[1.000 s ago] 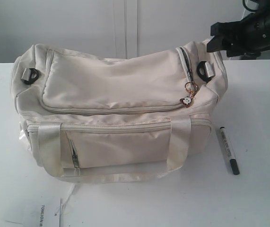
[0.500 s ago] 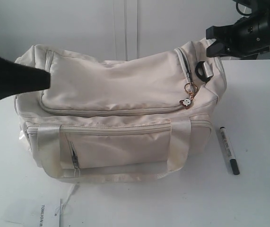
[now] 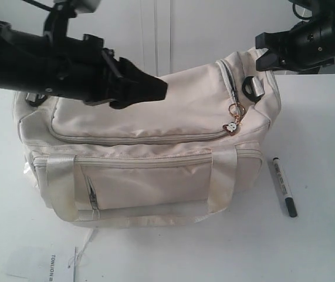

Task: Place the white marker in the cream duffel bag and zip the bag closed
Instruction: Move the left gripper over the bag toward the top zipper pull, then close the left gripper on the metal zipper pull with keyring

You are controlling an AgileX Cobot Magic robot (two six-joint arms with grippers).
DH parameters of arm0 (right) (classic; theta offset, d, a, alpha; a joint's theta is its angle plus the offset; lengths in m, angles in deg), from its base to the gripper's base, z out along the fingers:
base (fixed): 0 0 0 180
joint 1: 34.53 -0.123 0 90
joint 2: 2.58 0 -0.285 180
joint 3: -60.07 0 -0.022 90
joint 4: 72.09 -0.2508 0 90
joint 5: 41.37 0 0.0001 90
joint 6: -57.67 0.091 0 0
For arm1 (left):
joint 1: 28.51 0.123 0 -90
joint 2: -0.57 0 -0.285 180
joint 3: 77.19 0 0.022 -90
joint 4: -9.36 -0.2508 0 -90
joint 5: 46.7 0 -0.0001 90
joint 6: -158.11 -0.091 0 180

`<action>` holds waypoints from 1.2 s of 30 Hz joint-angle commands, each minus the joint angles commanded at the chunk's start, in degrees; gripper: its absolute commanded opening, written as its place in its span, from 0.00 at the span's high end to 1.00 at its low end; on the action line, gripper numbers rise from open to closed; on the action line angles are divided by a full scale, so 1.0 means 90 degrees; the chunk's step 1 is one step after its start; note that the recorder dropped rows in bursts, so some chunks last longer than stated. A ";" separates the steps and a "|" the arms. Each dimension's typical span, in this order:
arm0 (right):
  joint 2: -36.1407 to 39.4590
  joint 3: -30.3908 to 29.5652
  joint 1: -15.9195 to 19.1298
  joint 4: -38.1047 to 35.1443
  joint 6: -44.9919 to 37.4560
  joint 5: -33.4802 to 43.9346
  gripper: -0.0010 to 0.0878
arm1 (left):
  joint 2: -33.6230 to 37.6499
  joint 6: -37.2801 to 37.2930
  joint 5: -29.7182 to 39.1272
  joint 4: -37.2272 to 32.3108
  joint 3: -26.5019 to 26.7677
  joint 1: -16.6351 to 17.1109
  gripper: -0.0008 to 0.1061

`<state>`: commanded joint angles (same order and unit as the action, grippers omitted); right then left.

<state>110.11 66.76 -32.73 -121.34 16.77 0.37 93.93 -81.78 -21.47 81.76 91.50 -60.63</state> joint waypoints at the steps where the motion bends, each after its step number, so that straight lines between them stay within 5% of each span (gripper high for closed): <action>1: 0.0000 0.0000 0.0000 0.0000 0.0000 0.0000 0.99 | 0.0120 0.0061 0.0000 0.0000 0.0106 -0.0046 0.55; 9: 0.0000 0.0000 0.0000 0.0000 0.0000 0.0000 0.99 | 0.1090 0.0436 0.0238 0.0134 0.1027 -0.0146 0.55; 19: 0.0000 0.0000 0.0000 0.0000 0.0000 -0.0015 0.99 | 0.1644 0.0845 0.0364 0.0135 0.1494 -0.0171 0.55; 26: 0.0000 0.0000 0.0000 0.0000 0.0000 -0.0029 0.99 | 0.1929 0.0842 0.0037 0.0124 0.1897 -0.0510 0.55; 33: 0.0000 0.0000 0.0000 0.0000 0.0000 -0.0029 0.99 | 0.2262 0.1249 0.0015 0.0091 0.2341 -0.0523 0.38; 36: 0.0000 0.0000 0.0000 0.0000 0.0000 -0.0029 0.99 | 0.2412 0.1249 0.0257 0.0091 0.2525 -0.0523 0.38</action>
<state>110.11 66.76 -32.73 -121.34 16.77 0.11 115.63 -70.54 -19.15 82.58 114.22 -65.33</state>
